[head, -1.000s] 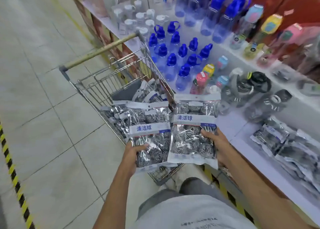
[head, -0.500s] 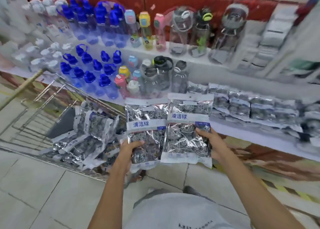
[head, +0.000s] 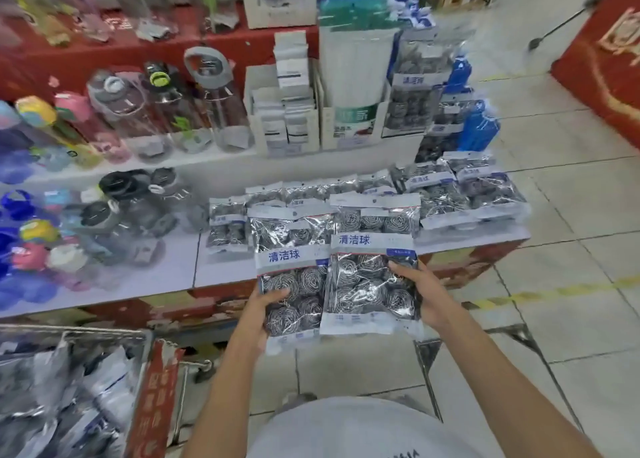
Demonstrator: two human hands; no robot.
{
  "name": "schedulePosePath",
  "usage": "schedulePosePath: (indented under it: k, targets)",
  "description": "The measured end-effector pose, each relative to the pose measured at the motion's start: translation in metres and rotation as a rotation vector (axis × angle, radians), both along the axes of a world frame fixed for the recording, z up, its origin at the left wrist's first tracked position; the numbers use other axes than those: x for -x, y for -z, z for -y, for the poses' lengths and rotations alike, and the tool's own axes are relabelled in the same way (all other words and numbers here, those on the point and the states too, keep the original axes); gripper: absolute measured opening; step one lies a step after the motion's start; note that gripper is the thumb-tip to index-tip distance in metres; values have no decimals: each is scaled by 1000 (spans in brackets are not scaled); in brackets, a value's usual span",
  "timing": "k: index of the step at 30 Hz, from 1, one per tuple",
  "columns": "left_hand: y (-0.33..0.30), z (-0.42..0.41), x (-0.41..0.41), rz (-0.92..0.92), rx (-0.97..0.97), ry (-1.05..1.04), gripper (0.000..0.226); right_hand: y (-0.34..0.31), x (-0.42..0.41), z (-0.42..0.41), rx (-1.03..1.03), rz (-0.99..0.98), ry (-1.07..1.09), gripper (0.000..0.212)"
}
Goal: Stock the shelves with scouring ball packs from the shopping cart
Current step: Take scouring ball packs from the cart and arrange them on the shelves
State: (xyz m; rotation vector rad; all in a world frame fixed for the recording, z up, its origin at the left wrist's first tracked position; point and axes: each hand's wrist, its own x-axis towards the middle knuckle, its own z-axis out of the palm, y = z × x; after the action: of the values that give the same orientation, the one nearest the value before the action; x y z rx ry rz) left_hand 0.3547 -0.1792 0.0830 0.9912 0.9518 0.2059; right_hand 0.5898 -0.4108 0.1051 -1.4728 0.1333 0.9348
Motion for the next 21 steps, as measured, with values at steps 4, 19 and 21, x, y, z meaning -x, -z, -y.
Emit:
schedulePosePath:
  k: [4,19,21]
  targets:
    - [2,22,-70,16,65,58,125,-5,-42,45,1,9,115,55]
    - [28,64,-313,39,212,157,71,9,-237,124,2,-57,270,63]
    - [35,67,-341,28,235,146,79,13,-268,129,16,-76,261,59]
